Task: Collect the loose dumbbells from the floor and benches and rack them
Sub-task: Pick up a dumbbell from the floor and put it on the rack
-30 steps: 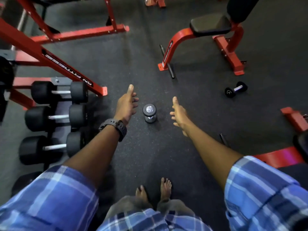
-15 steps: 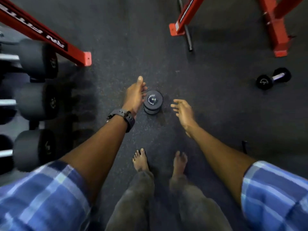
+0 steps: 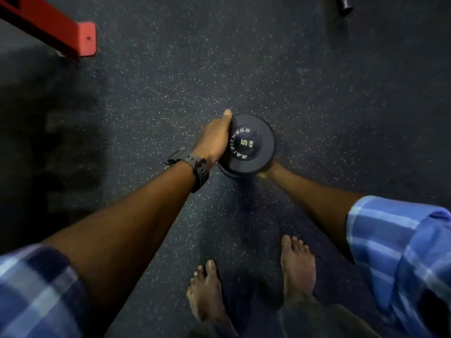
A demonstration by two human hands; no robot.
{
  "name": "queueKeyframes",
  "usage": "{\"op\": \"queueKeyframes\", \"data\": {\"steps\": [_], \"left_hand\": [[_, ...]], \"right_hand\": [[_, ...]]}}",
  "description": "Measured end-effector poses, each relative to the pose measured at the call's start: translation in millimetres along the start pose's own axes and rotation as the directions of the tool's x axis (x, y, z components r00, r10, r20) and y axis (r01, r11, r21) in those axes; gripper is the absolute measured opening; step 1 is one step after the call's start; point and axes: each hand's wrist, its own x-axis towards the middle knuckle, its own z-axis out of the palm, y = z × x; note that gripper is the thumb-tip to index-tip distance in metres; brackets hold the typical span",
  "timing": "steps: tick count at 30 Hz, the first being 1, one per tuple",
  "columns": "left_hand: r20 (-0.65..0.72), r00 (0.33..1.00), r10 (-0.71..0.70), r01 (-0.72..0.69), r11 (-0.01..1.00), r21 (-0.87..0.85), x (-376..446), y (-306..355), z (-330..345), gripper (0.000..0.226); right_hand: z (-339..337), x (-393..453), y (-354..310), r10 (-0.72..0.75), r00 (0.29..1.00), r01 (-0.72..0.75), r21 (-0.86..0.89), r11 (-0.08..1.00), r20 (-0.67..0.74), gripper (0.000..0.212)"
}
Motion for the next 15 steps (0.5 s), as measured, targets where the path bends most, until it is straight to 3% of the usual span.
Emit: {"op": "queueKeyframes", "data": {"steps": [2, 3, 5, 7, 9, 10, 13, 15], "left_hand": [[-0.021, 0.998, -0.053, 0.05, 0.989, -0.136, 11, -4, 0, 0.058], [-0.003, 0.997, -0.077, 0.075, 0.978, -0.192, 11, -1, -1, 0.059], [0.034, 0.994, -0.108, 0.113, 0.968, -0.226, 4, 13, -4, 0.061], [0.053, 0.992, -0.113, 0.123, 0.963, -0.239, -6, 31, -7, 0.063], [0.063, 0.995, -0.074, 0.088, 0.966, -0.244, -27, 66, -15, 0.065], [0.069, 0.996, -0.057, 0.073, 0.963, -0.26, -38, 86, -19, 0.065], [0.066, 0.998, 0.003, 0.017, 0.954, -0.299, -86, 171, -40, 0.065], [0.076, 0.996, 0.046, -0.021, 0.952, -0.305, -125, 232, -53, 0.067]], "right_hand": [[36, -48, 62, 0.166, 0.986, -0.169, -0.21, 0.963, -0.035, 0.053], [44, -62, 84, 0.178, 0.982, -0.186, -0.211, 0.96, -0.057, 0.052], [44, -60, 105, 0.052, 0.993, -0.063, -0.101, 0.993, -0.11, 0.053], [17, -53, 106, 0.032, 0.99, -0.07, -0.283, 0.957, -0.137, 0.054], [-12, -56, 90, -0.082, 0.993, 0.026, -0.501, 0.865, -0.09, 0.053], [-25, -63, 82, -0.103, 0.993, 0.061, -0.519, 0.853, -0.051, 0.053], [-68, -108, 48, -0.213, 0.975, 0.215, -0.491, 0.844, 0.062, 0.053], [-106, -121, -9, -0.193, 0.968, 0.243, -0.391, 0.888, 0.163, 0.052]]}}
